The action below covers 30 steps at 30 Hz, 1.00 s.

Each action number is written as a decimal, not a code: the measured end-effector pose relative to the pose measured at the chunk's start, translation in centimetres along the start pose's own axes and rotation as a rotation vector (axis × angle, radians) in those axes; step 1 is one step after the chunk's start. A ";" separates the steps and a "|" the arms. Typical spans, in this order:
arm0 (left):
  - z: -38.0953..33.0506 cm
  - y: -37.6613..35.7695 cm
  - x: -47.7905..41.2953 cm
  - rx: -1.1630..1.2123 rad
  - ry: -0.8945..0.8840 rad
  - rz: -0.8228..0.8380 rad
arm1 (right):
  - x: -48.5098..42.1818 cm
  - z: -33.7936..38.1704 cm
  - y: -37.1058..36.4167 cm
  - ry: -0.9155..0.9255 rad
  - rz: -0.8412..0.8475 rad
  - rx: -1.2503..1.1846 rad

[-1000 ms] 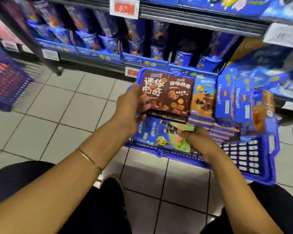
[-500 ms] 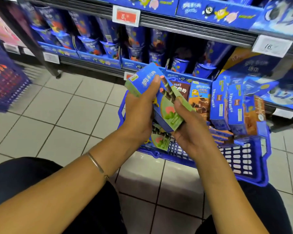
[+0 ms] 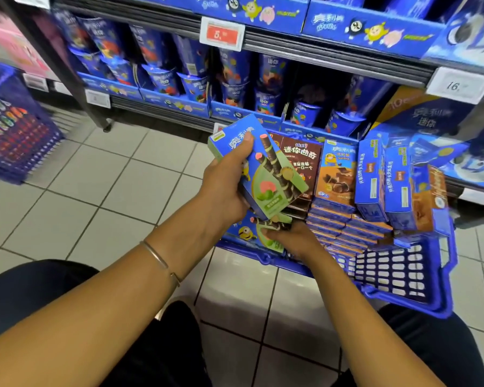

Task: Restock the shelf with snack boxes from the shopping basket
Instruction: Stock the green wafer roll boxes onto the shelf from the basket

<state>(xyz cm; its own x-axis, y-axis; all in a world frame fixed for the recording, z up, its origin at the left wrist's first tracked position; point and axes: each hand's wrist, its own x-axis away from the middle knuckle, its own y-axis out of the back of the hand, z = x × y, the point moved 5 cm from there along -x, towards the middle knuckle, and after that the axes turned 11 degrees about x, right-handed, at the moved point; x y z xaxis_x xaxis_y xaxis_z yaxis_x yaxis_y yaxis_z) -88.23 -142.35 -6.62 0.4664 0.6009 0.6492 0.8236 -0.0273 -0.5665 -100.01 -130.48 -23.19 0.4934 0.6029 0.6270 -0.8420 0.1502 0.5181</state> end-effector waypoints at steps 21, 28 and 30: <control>-3.7 -0.9 -0.8 -0.053 -0.211 0.076 | 11.6 5.4 12.4 0.267 -0.808 -0.793; -0.9 -1.8 -0.4 -0.118 -0.166 0.141 | 9.6 9.6 9.6 0.294 -0.391 -0.896; -0.5 -1.9 -0.3 -0.118 -0.197 0.175 | 9.9 10.5 8.4 0.328 -0.398 -0.713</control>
<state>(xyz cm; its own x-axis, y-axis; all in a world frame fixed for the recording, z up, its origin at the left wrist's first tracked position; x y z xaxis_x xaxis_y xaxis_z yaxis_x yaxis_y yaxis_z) -89.78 -142.87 -5.46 0.5424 0.7222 0.4293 0.7735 -0.2299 -0.5906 -99.89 -131.53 -6.53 0.7841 0.5797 0.2214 -0.6105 0.7848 0.1072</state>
